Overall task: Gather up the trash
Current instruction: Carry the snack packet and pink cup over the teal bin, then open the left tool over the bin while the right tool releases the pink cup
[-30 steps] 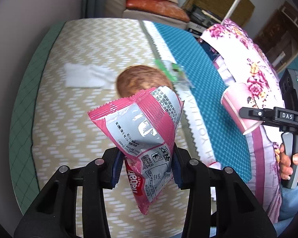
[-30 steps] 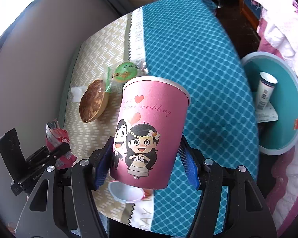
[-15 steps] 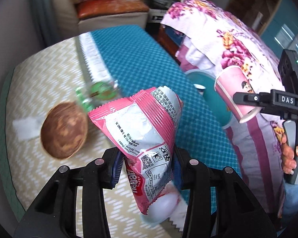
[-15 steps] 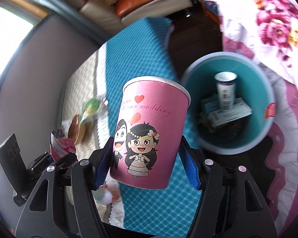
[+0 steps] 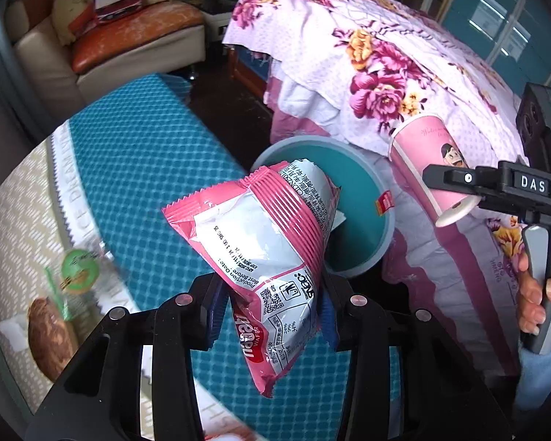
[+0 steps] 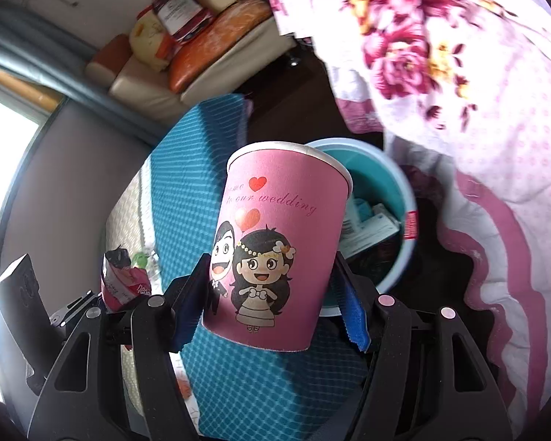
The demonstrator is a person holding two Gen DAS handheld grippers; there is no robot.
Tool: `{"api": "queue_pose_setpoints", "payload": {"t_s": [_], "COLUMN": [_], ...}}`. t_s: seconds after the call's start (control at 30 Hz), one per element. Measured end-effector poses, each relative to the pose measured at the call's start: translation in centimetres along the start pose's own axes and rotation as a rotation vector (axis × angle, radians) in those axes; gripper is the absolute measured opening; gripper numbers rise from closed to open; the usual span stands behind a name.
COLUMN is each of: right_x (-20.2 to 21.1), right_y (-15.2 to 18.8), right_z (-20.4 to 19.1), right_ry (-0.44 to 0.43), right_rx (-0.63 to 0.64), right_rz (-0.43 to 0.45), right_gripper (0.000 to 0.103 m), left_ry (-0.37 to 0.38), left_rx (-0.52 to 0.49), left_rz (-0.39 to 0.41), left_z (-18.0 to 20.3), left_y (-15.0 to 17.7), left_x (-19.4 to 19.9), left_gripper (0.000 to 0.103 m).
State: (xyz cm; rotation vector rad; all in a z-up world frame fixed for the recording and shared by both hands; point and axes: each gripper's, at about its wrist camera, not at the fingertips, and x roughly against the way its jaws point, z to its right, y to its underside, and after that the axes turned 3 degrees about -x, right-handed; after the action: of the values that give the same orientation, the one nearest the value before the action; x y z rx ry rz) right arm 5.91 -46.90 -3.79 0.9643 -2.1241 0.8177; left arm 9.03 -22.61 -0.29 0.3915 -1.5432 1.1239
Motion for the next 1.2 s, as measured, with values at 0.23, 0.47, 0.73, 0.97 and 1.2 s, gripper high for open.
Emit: {"api": "queue_pose_setpoints", "payload": {"t_s": [0.23,0.47,0.73,0.97,1.2], "right_x": [-0.3,-1.1,-1.8,-2.6,-3.5], "right_y": [-1.0,-1.6,-1.8,-1.7,-1.4], "right_z": [2.9,4.1,4.5,4.1,3.2], "right_ry": [0.018,0.019,0.038,0.047,0.065], "right_rx": [-0.043,-0.06,-0.071,-0.07,-0.053], "right_rz": [-0.011,-0.016,-0.033,-0.047,-0.069], "right_gripper": [0.061,0.061,0.061,0.061,0.062], "left_ry": [0.024,-0.006,-0.005,0.01,0.024], "left_rx": [-0.006,0.011,0.029,0.06,0.095], "left_rz": [-0.036,-0.041,-0.056,-0.056,-0.029], "left_z": [2.3,2.9,2.5,1.5,0.1], "left_y": [-2.6,-4.2,-3.4,-2.5,-1.8], "left_x": [-3.7,-6.0,-6.9,-6.4,-4.9], "left_gripper": [0.043,0.072,0.079,0.079,0.082]}}
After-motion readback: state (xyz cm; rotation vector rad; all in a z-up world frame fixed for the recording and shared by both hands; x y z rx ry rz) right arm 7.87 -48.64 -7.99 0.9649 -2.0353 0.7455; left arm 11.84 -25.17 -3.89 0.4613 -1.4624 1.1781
